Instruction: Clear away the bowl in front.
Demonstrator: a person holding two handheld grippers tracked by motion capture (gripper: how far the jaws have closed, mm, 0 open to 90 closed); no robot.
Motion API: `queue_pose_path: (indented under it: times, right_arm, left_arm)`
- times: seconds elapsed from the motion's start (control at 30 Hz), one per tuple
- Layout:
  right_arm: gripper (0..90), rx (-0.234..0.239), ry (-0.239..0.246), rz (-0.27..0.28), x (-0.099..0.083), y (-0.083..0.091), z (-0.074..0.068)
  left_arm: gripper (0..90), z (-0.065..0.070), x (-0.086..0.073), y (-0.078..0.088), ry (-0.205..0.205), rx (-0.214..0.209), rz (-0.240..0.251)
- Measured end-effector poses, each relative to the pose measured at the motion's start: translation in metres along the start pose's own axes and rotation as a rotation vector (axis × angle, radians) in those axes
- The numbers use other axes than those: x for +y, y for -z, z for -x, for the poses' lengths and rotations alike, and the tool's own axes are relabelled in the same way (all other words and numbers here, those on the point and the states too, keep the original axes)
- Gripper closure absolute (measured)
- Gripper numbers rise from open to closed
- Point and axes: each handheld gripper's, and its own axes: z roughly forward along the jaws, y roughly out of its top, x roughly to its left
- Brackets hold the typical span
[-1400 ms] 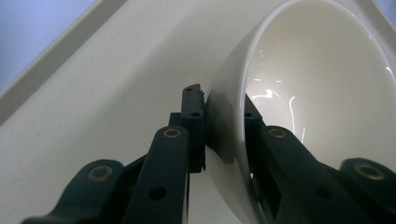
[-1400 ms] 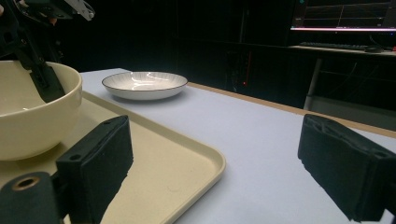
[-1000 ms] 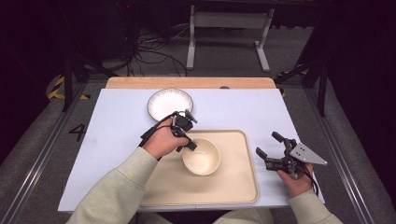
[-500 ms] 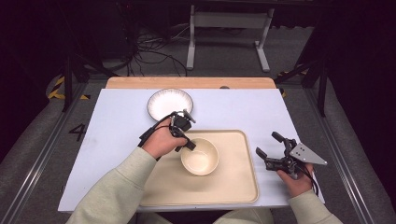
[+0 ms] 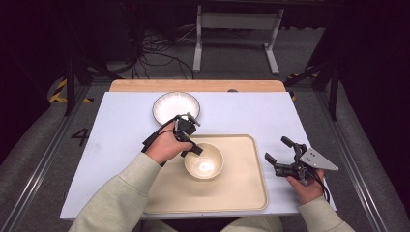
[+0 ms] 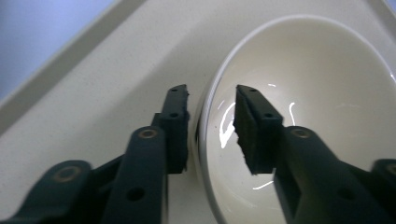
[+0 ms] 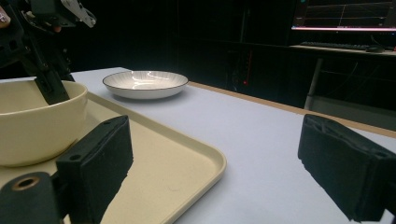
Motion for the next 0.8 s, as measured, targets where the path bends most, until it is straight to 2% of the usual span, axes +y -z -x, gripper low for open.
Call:
queue_pose_path:
  times: [0.13,0.33,0.6,0.63,0.8]
  right_arm:
    - [10.5,0.001,0.000,0.000,0.000,0.000,0.000]
    - [9.9,0.011,0.003,-0.003,0.000,0.000,0.000]
    - [9.6,0.035,-0.014,-0.014,0.001,-0.002,0.003]
    - [9.6,0.035,-0.014,-0.014,0.001,-0.002,0.003]
    - [8.5,0.041,-0.010,-0.037,0.001,-0.004,0.003]
  left_arm:
    - [55.8,0.002,-0.001,0.003,-0.016,0.015,0.027]
    - [38.4,0.004,-0.005,0.013,-0.088,0.059,0.124]
    - [30.2,0.011,-0.021,0.036,-0.129,0.076,0.277]
    - [29.5,0.011,-0.021,0.036,-0.129,0.076,0.277]
    - [25.7,0.013,-0.034,0.051,-0.158,0.093,0.355]
